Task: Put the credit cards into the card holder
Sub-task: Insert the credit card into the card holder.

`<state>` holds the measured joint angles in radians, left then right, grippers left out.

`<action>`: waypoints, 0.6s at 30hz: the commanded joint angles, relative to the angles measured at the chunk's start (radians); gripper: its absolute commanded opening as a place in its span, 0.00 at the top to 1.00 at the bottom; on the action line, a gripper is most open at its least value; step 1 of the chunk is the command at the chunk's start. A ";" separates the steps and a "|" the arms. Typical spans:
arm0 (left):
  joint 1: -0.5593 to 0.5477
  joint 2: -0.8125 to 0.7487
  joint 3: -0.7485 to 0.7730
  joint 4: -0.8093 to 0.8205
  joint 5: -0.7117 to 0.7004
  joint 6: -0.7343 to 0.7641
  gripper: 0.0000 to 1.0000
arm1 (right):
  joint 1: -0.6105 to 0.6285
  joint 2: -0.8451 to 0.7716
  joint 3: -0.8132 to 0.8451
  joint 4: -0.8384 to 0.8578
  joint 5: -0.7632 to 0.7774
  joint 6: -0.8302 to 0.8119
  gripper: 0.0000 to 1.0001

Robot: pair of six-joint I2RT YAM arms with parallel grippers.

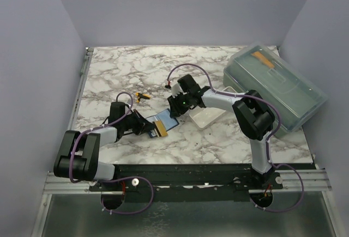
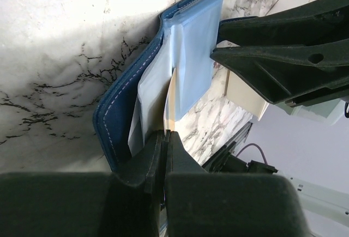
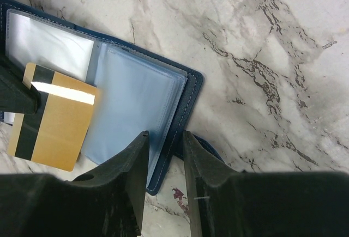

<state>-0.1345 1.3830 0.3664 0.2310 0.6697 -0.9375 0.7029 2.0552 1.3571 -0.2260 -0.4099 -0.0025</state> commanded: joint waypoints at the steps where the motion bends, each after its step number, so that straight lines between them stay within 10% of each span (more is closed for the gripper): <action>1: -0.001 0.019 0.031 0.049 -0.005 0.040 1.00 | -0.004 0.099 -0.023 -0.079 0.051 -0.042 0.67; 18: -0.006 0.005 0.057 0.066 0.028 0.054 1.00 | -0.012 0.129 -0.001 -0.091 0.082 -0.068 0.69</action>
<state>-0.1333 1.3819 0.3965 0.2638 0.6777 -0.9077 0.6964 2.0705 1.3777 -0.2455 -0.4286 -0.0097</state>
